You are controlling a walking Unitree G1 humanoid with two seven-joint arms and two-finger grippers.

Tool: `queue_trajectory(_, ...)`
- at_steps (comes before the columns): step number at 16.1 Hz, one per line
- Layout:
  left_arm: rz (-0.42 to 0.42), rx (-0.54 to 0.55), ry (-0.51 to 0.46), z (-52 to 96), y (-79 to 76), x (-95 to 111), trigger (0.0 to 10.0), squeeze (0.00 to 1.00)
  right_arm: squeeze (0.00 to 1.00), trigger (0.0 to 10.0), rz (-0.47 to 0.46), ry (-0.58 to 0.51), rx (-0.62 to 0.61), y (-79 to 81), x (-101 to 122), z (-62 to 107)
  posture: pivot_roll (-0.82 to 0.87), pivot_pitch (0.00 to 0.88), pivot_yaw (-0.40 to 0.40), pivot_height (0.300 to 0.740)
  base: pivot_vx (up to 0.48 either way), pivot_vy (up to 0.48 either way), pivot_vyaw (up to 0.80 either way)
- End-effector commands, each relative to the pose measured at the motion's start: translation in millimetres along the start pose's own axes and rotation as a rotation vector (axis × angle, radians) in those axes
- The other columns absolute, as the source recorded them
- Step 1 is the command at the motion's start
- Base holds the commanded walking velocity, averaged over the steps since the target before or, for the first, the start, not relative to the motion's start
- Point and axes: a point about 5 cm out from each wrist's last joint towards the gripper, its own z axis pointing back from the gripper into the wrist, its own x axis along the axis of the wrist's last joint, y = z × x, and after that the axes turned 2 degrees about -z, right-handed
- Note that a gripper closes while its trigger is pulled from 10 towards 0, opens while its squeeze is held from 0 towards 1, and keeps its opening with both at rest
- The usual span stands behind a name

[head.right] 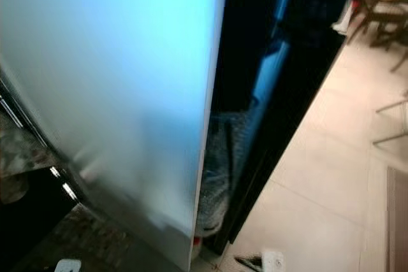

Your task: Restocking fridge

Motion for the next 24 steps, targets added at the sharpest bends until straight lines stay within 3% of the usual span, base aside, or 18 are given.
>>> queue_trajectory(1,-0.021,-0.013,0.004,-0.4,-5.1,1.0,10.0,0.00,0.00,10.0,-0.013,-0.011,-0.024,-8.1,-2.3,2.2,0.11,0.000,-0.023,0.740,0.000,0.000,0.00)
queue_trajectory(4,-0.035,-0.017,-0.010,-0.9,-6.2,4.7,10.0,0.00,0.00,10.0,0.004,-0.091,-0.033,-8.3,4.8,2.8,0.09,0.000,-0.015,0.740,0.000,0.000,0.00)
queue_trajectory(7,-0.042,-0.012,-0.022,-1.4,-2.5,8.1,10.0,0.00,0.00,10.0,-0.064,-0.182,-0.091,-10.2,9.9,4.5,0.06,0.000,-0.006,0.740,0.000,0.000,0.00)
queue_trajectory(9,-0.050,-0.013,-0.023,-1.6,-2.4,9.2,10.0,0.00,0.00,10.0,-0.056,-0.209,-0.148,-13.0,11.1,5.7,0.05,0.000,0.000,0.740,0.000,0.000,0.00)
queue_trajectory(10,-0.050,-0.012,-0.023,-1.7,-2.4,9.6,10.0,0.00,0.00,10.0,0.019,-0.230,-0.179,-14.2,14.0,6.4,0.04,0.000,0.007,0.740,0.000,0.000,0.00)
queue_trajectory(11,-0.052,-0.015,-0.025,-1.9,-2.7,10.8,10.0,0.00,0.00,10.0,0.081,-0.456,-0.215,-24.3,61.7,11.6,0.02,0.000,0.014,0.740,0.000,0.000,0.00)
queue_trajectory(13,-0.061,-0.020,-0.034,-2.5,-4.4,14.7,10.0,0.00,0.00,10.0,0.075,-0.639,-0.249,-33.3,95.6,23.6,0.03,0.000,0.014,0.740,0.000,0.000,0.00)
queue_trajectory(14,-0.053,-0.012,-0.044,-2.9,-3.6,17.9,10.0,0.00,0.00,10.0,0.068,-0.707,-0.244,-29.0,105.5,28.3,0.02,0.000,0.013,0.740,0.000,0.000,0.00)
queue_trajectory(16,-0.047,-0.006,-0.049,-3.0,-2.6,18.6,10.0,0.00,0.00,10.0,0.033,-0.853,-0.223,-18.8,118.6,41.2,0.00,0.000,0.021,0.740,0.000,0.000,0.00)
queue_trajectory(17,-0.046,-0.004,-0.048,-2.9,-2.4,18.0,10.0,0.00,0.00,10.0,0.069,-0.881,-0.212,-16.4,119.9,45.9,0.00,0.000,0.021,0.740,0.000,0.000,0.00)
queue_trajectory(19,-0.055,-0.009,-0.035,-2.0,-3.7,12.4,10.0,0.00,0.00,10.0,0.103,-0.966,-0.076,-0.7,123.4,65.3,-0.02,0.000,0.030,0.740,0.000,0.000,0.00)
queue_trajectory(21,-0.051,-0.005,-0.031,-1.7,-3.1,10.9,10.0,0.00,0.00,10.0,0.133,-0.954,0.140,18.6,121.1,78.2,-0.04,0.000,0.031,0.740,0.000,0.000,0.00)
queue_trajectory(24,-0.050,0.003,-0.023,-1.5,2.8,9.0,10.0,0.00,0.00,10.0,0.206,-0.936,0.203,21.7,124.4,89.2,-0.04,0.000,0.025,0.740,0.000,0.000,0.00)
